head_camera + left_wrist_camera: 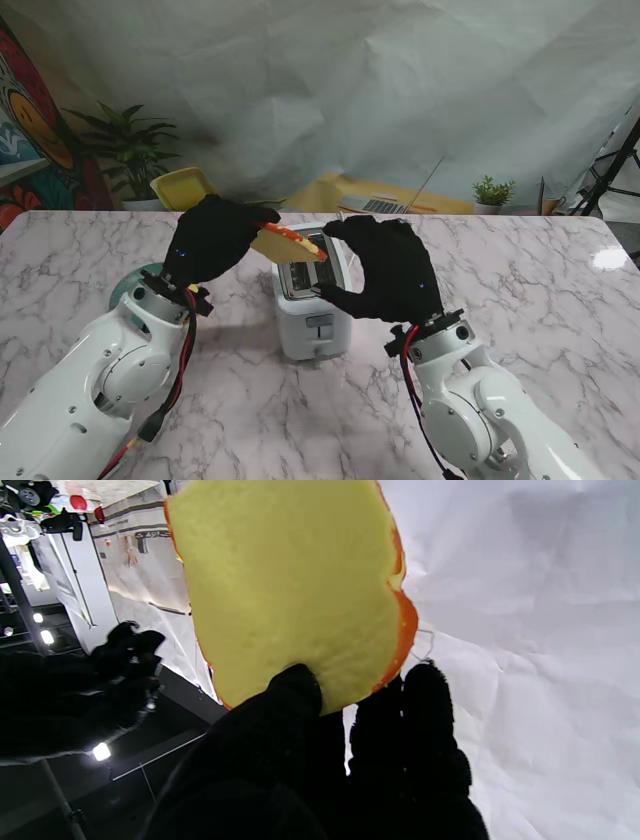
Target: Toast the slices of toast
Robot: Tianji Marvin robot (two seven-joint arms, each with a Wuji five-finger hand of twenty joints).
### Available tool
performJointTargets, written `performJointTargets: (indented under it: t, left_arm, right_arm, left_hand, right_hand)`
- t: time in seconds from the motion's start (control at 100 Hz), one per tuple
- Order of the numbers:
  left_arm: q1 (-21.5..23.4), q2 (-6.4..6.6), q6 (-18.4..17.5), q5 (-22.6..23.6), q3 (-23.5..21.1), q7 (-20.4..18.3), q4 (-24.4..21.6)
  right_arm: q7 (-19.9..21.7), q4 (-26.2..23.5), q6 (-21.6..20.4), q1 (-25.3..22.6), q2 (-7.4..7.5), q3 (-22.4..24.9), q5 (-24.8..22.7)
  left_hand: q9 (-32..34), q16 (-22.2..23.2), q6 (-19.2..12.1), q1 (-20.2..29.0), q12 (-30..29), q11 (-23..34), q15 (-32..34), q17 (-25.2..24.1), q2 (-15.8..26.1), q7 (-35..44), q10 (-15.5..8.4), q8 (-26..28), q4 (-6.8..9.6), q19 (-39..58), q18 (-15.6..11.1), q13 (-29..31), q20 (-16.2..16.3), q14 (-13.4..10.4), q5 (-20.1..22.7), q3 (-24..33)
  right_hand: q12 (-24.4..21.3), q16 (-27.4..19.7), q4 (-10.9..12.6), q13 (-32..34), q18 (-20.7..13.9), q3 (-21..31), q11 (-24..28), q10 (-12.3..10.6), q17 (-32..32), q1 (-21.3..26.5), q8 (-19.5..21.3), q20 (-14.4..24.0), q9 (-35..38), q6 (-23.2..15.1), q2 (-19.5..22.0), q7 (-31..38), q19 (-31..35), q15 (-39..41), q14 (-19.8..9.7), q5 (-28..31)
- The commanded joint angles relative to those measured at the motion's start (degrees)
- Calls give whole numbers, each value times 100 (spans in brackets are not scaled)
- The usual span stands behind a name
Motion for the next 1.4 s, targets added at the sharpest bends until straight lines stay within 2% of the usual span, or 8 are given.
performJointTargets:
  t: [0.0,0.17,0.24,0.32,0.86,1.27,1.33,1.39]
  left_arm:
    - [-51,-41,6,3,108,-73,-69]
    - [-108,-31,91,100,300,-73,-142]
    - [-98,-23,199,156,354,-118,-196]
    - [-64,0,237,247,360,-222,-279]
    - [148,99,537,893,397,-275,-573]
    - [59,53,784,746,631,-242,-578]
    - [53,48,809,727,656,-247,-590]
    - [47,38,819,679,683,-251,-594]
  right_arm:
    - [-20,35,52,97,-58,-74,-2]
    - [-4,107,243,313,-79,-259,27]
    - [-15,148,295,369,-89,-299,53]
    - [-1,192,338,416,-95,-320,91]
    - [335,507,723,1074,-112,-892,173]
    - [-5,782,1165,1320,-193,-1135,86]
    - [-126,833,1244,1349,-221,-1167,108]
    - [-250,881,1300,1376,-251,-1191,141]
  left_hand:
    - [423,-21,110,465,105,137,43,68,39,4,-129,-52,73,-103,-132,181,170,209,166,4]
    - [508,-84,126,417,69,95,89,179,69,29,-151,-23,103,-103,-163,295,209,54,214,-62]
    - [501,-97,84,373,84,108,123,194,140,57,-163,-10,122,-109,-203,221,223,198,225,-85]
    - [517,-146,96,352,86,115,178,245,129,74,-144,-18,139,-92,-207,328,248,-19,232,-99]
    - [682,-304,156,266,-23,62,250,437,-15,138,-119,-66,123,14,-183,505,306,-19,306,-62]
    - [706,-393,199,252,-50,29,289,480,-28,107,-89,-89,90,44,-178,538,318,-18,309,-82]
    - [706,-417,202,256,-61,13,293,480,-22,99,-94,-90,83,45,-179,535,318,-29,312,-109]
    - [706,-437,211,263,-76,-6,292,484,-31,84,-81,-97,81,47,-179,532,319,-27,305,-137]
  right_hand:
    - [59,113,-162,99,34,226,172,56,61,-35,151,103,97,86,-232,91,88,201,37,96]
    - [88,150,-174,245,79,316,263,37,183,-72,233,151,251,39,-264,259,186,285,49,192]
    - [83,154,-183,236,86,305,251,46,156,-93,236,158,220,58,-257,267,193,290,64,151]
    - [76,155,-195,203,88,272,232,59,110,-120,224,162,187,78,-245,250,190,282,56,121]
    - [166,389,-166,478,222,5,466,5,161,-148,290,265,474,-22,-132,422,368,549,71,342]
    - [798,1533,-161,2933,729,1189,1696,-453,1522,323,895,572,2682,-905,-1014,2655,1387,1995,-111,1797]
    - [875,1727,-886,3434,668,1310,1795,-569,1822,758,-302,518,3192,-1281,-1297,3550,1607,2255,-204,1969]
    - [884,1979,-1039,3651,554,1446,1825,-671,2144,1184,-848,496,3695,-1692,-1528,4209,1780,2776,-282,2137]
